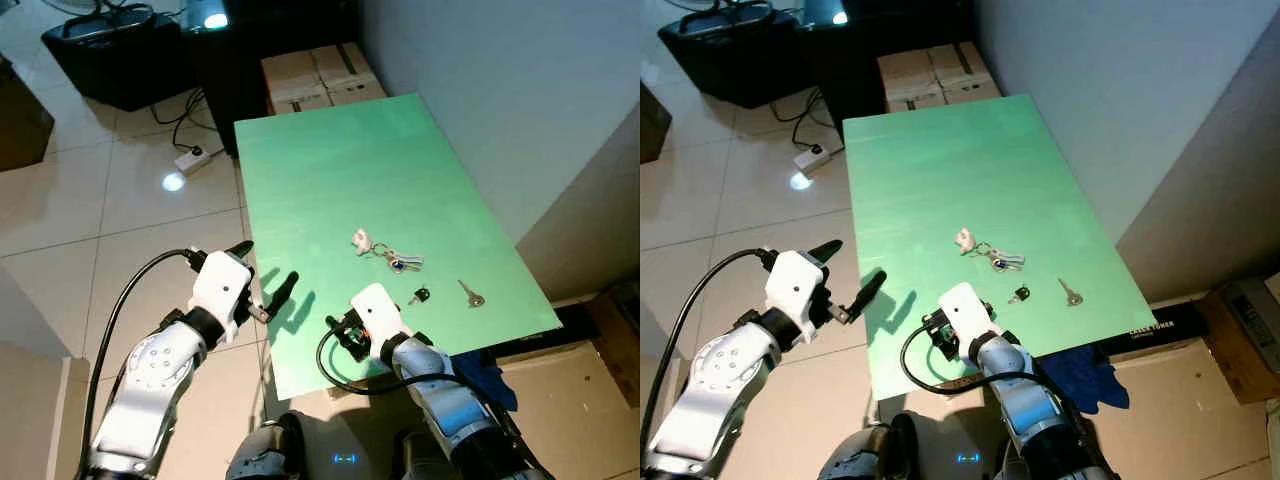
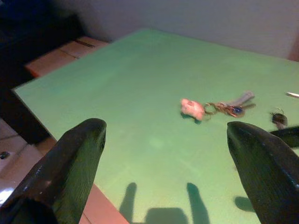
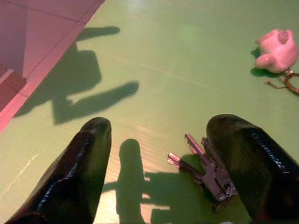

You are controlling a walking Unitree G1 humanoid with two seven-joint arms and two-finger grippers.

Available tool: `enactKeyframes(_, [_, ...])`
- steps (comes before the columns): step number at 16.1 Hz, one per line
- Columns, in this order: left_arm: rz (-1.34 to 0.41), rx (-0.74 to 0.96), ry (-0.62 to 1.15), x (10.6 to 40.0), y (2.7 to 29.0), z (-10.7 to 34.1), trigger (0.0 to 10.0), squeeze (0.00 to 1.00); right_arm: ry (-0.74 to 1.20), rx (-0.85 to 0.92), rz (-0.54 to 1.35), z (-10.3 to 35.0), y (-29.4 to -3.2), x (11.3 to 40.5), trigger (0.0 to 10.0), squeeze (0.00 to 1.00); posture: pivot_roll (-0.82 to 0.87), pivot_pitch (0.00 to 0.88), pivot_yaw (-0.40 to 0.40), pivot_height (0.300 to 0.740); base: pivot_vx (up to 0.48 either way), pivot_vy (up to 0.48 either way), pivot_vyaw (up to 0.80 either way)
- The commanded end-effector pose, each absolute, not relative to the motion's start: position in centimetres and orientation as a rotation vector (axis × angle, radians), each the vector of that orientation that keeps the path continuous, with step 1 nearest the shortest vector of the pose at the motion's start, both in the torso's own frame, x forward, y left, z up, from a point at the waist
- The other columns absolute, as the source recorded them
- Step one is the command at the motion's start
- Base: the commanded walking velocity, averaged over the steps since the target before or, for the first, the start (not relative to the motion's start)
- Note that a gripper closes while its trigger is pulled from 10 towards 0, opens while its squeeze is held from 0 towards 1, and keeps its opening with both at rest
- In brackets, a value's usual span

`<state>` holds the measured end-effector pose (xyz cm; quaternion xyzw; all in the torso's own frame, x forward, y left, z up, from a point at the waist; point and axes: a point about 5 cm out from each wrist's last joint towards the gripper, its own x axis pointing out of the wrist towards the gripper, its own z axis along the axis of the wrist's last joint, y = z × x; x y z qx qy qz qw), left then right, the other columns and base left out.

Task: Hang keys on a hook

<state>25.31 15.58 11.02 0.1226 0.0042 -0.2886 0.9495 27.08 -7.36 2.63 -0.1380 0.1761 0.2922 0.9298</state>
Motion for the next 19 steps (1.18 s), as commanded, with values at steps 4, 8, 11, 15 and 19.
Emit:
enactKeyframes(4, [-0.881, 0.186, 0.156, 22.4, 15.1, 10.0, 10.0, 0.0, 0.483, -0.336, 0.554, 0.9, -8.5, 26.7, 10.0, 1.0, -0.01, 0.213, 0.076, 0.74, 0.0, 0.0, 0.0])
enactKeyframes(8, [-0.867, 0.185, 0.143, 22.8, 15.0, 10.3, 10.0, 0.0, 0.505, -0.463, 0.553, 0.2, -9.4, 26.6, 10.0, 0.4, -0.01, 0.214, 0.071, 0.74, 0.0, 0.0, 0.0])
enactKeyframes(11, [-0.849, 0.2, 0.148, 22.9, 15.3, 10.4, 10.0, 0.0, 0.493, -0.563, 0.514, -0.1, -10.4, 27.0, 10.0, 0.0, 0.0, 0.218, 0.071, 0.74, 0.0, 0.0, 0.0])
enactKeyframes(15, [-0.842, 0.204, 0.145, 22.8, 15.3, 10.5, 10.0, 0.0, 0.452, -0.604, 0.507, 0.4, -10.6, 27.3, 10.0, 0.0, -0.01, 0.221, 0.069, 0.74, 0.0, 0.0, 0.0])
enactKeyframes(19, [-0.839, 0.205, 0.138, 23.1, 15.2, 10.7, 10.0, 0.0, 0.366, -0.618, 0.508, 2.1, -10.6, 28.1, 10.0, 0.0, -0.01, 0.224, 0.071, 0.74, 0.0, 0.0, 0.0])
